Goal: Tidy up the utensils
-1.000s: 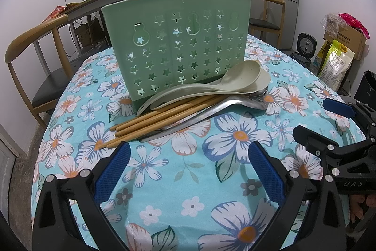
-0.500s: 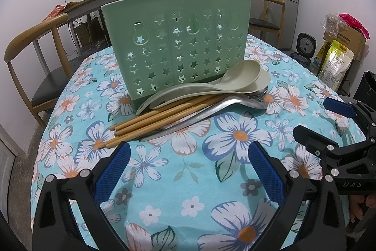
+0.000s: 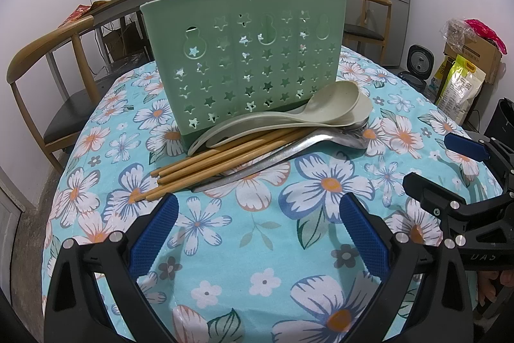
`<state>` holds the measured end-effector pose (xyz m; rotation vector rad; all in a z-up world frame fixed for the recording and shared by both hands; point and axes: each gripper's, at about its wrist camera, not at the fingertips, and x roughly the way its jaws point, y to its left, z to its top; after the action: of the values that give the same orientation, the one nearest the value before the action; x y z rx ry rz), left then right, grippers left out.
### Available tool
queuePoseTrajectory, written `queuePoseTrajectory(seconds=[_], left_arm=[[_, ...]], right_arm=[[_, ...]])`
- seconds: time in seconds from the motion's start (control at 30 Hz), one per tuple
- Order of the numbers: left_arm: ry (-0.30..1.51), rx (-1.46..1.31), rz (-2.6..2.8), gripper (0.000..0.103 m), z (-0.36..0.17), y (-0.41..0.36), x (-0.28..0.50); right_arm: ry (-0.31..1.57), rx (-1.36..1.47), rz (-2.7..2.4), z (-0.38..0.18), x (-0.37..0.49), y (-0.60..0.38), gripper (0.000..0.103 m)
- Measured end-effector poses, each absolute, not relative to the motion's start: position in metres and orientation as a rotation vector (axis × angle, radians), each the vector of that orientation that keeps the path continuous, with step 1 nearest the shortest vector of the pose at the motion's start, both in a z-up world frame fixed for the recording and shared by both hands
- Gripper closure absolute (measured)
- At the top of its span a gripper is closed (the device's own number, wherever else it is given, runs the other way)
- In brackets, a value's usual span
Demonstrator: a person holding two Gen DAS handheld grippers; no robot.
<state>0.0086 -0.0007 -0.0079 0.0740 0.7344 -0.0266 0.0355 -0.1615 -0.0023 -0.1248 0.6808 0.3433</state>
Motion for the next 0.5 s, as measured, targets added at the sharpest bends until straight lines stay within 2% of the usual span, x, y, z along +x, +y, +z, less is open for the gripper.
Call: queuePoseTrajectory(seconds=[0.5], left_arm=[[0.725,0.084,-0.035,0.005,-0.0067,-0.0027,0.0068]], right_arm=[[0.691,-0.109,0.332,-0.0035,0.0381,-0.1639,0.008]])
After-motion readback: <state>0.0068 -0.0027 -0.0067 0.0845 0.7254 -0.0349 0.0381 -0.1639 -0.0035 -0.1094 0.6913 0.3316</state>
